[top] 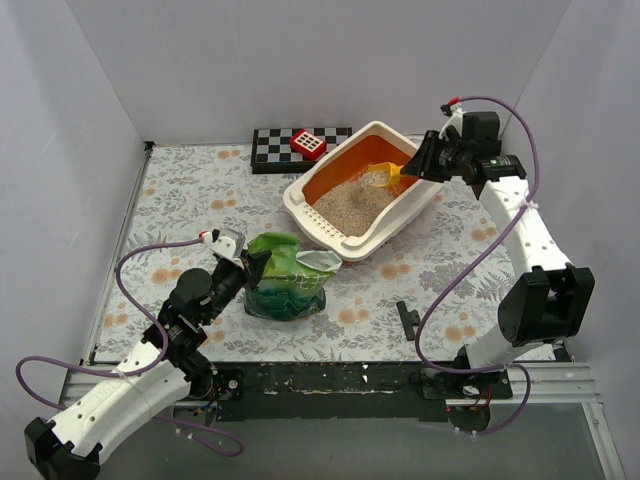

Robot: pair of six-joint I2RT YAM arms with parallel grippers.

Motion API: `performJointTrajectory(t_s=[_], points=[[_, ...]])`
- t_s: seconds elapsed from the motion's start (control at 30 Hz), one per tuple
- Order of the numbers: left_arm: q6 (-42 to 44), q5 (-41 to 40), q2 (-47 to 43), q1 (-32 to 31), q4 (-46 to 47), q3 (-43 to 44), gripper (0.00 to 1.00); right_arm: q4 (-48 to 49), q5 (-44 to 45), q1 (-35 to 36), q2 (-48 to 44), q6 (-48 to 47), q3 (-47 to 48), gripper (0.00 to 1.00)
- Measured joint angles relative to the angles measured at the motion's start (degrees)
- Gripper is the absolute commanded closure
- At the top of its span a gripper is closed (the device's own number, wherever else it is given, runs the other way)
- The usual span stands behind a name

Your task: Fill the litter box with clean litter

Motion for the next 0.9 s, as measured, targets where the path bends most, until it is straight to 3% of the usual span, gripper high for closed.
performJointTrajectory(t_s=[0.27, 0.53, 0.67, 0.9], points=[[0.0, 0.4, -0.1, 0.0, -0.2, 0.0, 1.00, -15.5, 16.0, 11.9, 1.7, -13.2, 12.2, 0.99], [0.5, 2.6, -0.1, 0.0, -0.2, 0.0, 1.00, -21.9, 31.7, 21.9, 1.2, -19.3, 16.5, 0.99], [0.7, 4.3, -0.1, 0.0, -0.2, 0.0, 1.00, -24.9, 29.8, 23.6, -2.6, -18.8, 16.5, 0.99], [1.2, 8.7, -0.1, 0.0, 0.2, 0.0, 1.00, -27.0, 17.9, 23.6, -17.4, -15.1, 15.0, 0.99]])
